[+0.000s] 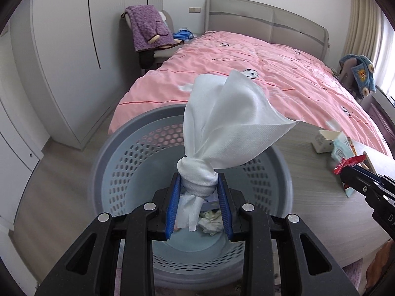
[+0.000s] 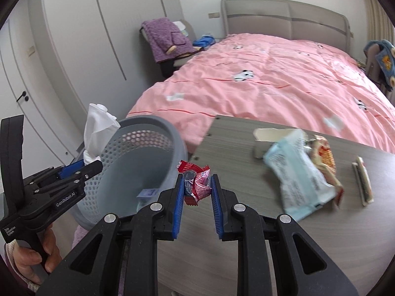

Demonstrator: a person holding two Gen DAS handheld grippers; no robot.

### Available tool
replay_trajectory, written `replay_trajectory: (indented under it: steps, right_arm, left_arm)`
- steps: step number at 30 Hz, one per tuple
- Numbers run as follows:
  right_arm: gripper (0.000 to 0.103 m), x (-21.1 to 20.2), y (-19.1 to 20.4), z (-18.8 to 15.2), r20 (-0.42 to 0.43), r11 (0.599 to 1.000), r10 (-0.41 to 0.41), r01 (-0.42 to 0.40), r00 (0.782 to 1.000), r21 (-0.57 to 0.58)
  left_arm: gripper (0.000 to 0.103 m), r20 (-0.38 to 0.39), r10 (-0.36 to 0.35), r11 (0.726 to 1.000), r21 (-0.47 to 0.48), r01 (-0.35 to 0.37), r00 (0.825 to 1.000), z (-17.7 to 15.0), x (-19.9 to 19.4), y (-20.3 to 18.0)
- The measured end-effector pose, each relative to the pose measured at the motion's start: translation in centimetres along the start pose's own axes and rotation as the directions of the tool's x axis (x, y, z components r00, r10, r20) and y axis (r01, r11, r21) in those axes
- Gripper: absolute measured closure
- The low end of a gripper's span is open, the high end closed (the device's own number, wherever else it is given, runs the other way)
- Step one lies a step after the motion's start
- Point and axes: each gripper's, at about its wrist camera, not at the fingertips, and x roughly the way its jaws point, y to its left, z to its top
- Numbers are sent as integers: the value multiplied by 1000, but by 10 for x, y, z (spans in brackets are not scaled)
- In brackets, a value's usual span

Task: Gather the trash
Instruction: 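Carry tissue and wrapper over the basket and release both into it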

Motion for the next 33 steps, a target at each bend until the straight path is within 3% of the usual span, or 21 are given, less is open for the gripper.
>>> replay_trajectory:
  steps: [10,21,28,33]
  right_arm:
    - [81,38,41,16,-47,995,72,-75,996,-61]
    - [81,68,59,22,-103,990,99,-108,990,-91]
    - [73,72,60,22,-115,989,104,-115,988,-92]
    - [64,66,59,21,-101,989,106,-116,989,-89]
  left_arm:
    - [74,-40,25,999,-39,-27,999,-2,20,34]
    - [74,-84,25,998,-52,-30,996,0,44,43]
    - [72,-80,20,998,-65,-25,997,0,42,46]
    - [52,-70,44,997,-66,-49,997,1,37,48]
